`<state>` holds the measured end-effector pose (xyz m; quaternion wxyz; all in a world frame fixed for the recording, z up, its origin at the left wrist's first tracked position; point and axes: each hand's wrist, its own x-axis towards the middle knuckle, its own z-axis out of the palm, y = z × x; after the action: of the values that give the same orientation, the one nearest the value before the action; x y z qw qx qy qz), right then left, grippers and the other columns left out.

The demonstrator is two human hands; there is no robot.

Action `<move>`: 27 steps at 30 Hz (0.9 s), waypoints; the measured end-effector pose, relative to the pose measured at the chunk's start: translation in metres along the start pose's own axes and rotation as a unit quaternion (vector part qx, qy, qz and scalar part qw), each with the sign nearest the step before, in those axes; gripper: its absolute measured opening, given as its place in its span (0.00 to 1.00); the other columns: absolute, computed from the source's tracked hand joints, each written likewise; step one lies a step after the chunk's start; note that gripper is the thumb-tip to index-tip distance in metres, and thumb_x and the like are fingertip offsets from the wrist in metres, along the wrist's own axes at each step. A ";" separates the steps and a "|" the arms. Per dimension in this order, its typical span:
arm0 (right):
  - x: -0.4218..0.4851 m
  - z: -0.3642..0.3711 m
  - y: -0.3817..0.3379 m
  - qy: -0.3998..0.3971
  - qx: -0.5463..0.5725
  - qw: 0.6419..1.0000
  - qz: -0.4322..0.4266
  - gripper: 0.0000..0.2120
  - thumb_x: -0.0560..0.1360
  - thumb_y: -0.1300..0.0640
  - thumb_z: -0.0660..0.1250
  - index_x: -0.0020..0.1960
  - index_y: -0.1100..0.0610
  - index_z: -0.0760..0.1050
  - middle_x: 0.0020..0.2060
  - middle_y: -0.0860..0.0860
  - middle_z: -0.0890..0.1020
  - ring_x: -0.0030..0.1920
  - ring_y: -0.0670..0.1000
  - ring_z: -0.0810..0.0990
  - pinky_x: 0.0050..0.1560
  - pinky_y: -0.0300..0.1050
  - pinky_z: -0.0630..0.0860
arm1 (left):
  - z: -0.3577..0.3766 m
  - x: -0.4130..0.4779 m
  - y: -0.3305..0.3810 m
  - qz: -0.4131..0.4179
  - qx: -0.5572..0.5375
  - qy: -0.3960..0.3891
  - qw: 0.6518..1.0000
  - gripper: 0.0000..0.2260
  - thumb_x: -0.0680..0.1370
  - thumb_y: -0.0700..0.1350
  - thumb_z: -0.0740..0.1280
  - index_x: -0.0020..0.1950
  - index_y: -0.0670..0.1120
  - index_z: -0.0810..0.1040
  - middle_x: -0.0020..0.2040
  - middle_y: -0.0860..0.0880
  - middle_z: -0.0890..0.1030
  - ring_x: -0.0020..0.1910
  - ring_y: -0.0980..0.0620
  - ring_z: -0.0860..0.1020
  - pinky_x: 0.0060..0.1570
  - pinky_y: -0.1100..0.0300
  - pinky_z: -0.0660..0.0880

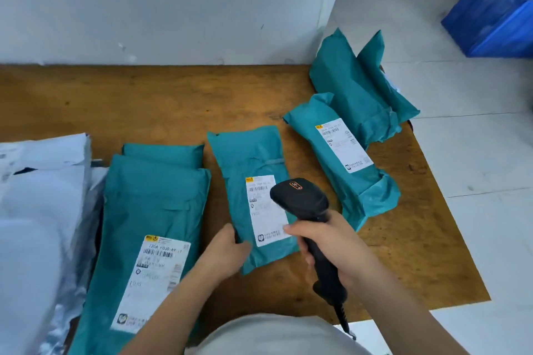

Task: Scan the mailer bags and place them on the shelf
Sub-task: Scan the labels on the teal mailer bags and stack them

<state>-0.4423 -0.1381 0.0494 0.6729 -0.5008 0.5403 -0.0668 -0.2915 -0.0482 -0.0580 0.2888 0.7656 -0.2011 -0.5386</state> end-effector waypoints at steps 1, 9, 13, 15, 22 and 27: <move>0.000 0.001 0.001 0.000 -0.002 1.000 0.007 0.16 0.71 0.61 0.71 0.28 0.61 0.69 0.19 0.52 0.70 0.19 0.51 0.66 0.25 0.39 0.65 | 0.003 -0.005 -0.008 -0.010 0.020 0.011 1.000 0.10 0.76 0.41 0.65 0.56 0.42 0.71 0.55 0.46 0.80 0.49 0.49 0.80 0.50 0.55 0.78; -0.004 0.007 0.015 -0.025 -0.007 0.998 0.057 0.12 0.70 0.62 0.71 0.32 0.61 0.71 0.22 0.54 0.71 0.20 0.51 0.65 0.22 0.37 0.64 | 0.001 0.002 -0.010 0.013 0.033 0.141 0.989 0.22 0.76 0.43 0.65 0.67 0.36 0.65 0.50 0.46 0.79 0.49 0.47 0.77 0.53 0.57 0.73; -0.003 0.010 0.013 -0.037 0.002 0.997 0.061 0.09 0.70 0.62 0.71 0.35 0.61 0.72 0.23 0.55 0.71 0.20 0.51 0.66 0.23 0.37 0.64 | -0.001 0.008 -0.004 0.008 -0.004 0.155 0.988 0.12 0.76 0.45 0.66 0.55 0.40 0.70 0.45 0.47 0.78 0.50 0.45 0.79 0.55 0.52 0.75; -0.003 0.011 0.013 -0.041 0.002 0.997 0.068 0.08 0.70 0.62 0.71 0.37 0.62 0.73 0.23 0.55 0.71 0.20 0.50 0.66 0.23 0.37 0.64 | -0.001 0.010 -0.001 0.000 -0.020 0.159 0.987 0.12 0.76 0.45 0.66 0.54 0.40 0.70 0.50 0.43 0.79 0.53 0.43 0.79 0.56 0.50 0.75; -0.004 0.010 0.017 -0.040 0.010 0.995 0.087 0.15 0.70 0.59 0.71 0.53 0.68 0.77 0.25 0.55 0.73 0.22 0.49 0.67 0.24 0.39 0.67 | 0.003 0.011 0.005 -0.004 -0.009 0.133 0.991 0.16 0.77 0.46 0.64 0.62 0.39 0.70 0.55 0.45 0.77 0.50 0.49 0.76 0.48 0.58 0.73; -0.006 0.010 0.018 -0.039 0.025 0.995 0.089 0.14 0.71 0.60 0.71 0.52 0.69 0.76 0.25 0.55 0.72 0.22 0.49 0.67 0.24 0.38 0.66 | 0.005 0.013 -0.001 -0.003 -0.053 0.122 0.991 0.19 0.75 0.48 0.69 0.60 0.39 0.73 0.58 0.44 0.79 0.54 0.47 0.79 0.53 0.52 0.78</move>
<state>-0.4445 -0.1192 0.0392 0.7093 -0.4361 0.5538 -0.0008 -0.2918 -0.0568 -0.0694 0.3493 0.8102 -0.1333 -0.4515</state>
